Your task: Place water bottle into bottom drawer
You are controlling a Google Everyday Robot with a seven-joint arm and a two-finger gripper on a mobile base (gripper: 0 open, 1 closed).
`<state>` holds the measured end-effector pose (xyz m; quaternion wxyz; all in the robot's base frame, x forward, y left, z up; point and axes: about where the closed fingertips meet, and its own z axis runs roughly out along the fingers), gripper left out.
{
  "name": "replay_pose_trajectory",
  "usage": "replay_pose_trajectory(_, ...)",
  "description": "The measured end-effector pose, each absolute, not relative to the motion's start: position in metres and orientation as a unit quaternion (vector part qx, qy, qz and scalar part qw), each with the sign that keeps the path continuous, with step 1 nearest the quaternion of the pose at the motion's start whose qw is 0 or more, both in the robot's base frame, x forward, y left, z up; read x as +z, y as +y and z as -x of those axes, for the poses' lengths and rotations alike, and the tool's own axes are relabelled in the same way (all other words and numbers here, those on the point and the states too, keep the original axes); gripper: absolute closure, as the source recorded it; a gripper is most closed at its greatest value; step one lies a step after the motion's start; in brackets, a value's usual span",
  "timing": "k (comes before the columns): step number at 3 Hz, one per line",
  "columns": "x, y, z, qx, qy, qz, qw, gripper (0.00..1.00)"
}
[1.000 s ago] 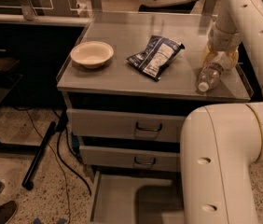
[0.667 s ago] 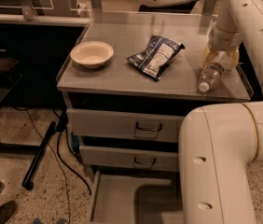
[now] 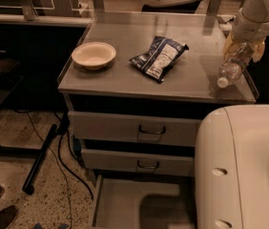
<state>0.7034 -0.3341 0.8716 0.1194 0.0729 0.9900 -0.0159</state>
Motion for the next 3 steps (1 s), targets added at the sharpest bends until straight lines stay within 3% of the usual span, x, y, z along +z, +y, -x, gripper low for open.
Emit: replay_pose_trajectory(3, 0.8788, -0.3491, -0.6852, 0.007, 0.989, -0.067, 0.132, 1.0)
